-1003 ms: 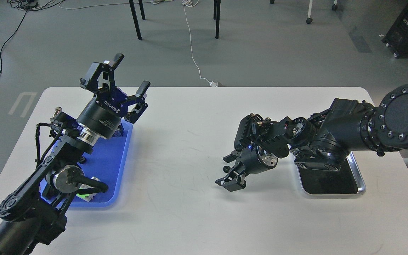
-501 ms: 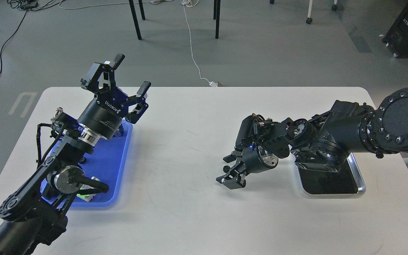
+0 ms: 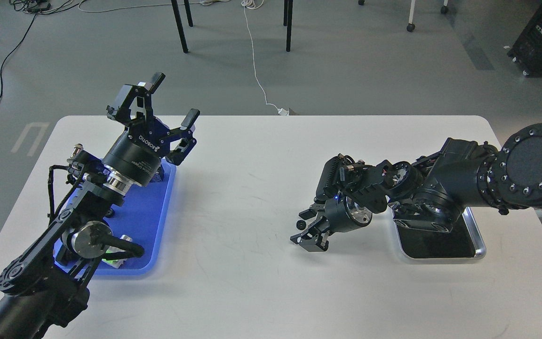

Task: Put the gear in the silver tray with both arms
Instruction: 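Reach the right gripper to the black gear and grasp it, then lift the gear with the right gripper and carry it over the silver tray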

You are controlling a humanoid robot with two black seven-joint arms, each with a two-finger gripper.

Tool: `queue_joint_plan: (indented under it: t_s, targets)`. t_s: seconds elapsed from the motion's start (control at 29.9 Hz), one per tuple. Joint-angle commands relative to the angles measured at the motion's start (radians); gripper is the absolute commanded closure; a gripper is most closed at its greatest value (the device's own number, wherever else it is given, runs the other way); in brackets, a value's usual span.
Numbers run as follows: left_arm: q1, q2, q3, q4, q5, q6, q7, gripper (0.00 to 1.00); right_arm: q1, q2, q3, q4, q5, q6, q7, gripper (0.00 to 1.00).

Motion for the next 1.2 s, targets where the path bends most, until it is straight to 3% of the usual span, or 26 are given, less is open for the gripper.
queue_joint_plan:
  t_s: [0.0,0.37,0.47,0.57,0.7,1.17]
  targets:
    - [0.001,-0.001,0.001,0.000,0.000,0.000,0.000,0.02,-0.001,0.000,0.000,-0.001,0.000,0.000,0.000,0.44]
    - [0.002,-0.003,0.001,0.000,0.000,0.000,0.000,0.02,-0.015,0.003,0.000,-0.021,0.000,0.000,0.000,0.48]
    - [0.002,-0.003,0.001,0.000,0.000,0.000,0.000,0.02,-0.015,0.001,0.000,-0.021,0.000,0.000,0.000,0.56]
    - [0.002,-0.003,0.001,0.000,0.000,0.000,0.000,0.02,-0.015,0.001,0.000,-0.021,0.000,0.000,0.000,0.73]
    - [0.004,-0.003,0.001,0.000,0.000,0.000,0.000,0.02,-0.015,0.001,0.000,-0.021,0.000,0.000,0.000,0.84]
    - [0.005,0.000,0.001,-0.015,0.000,0.000,0.001,0.02,0.057,-0.067,0.003,-0.001,0.000,-0.001,0.000,0.84]
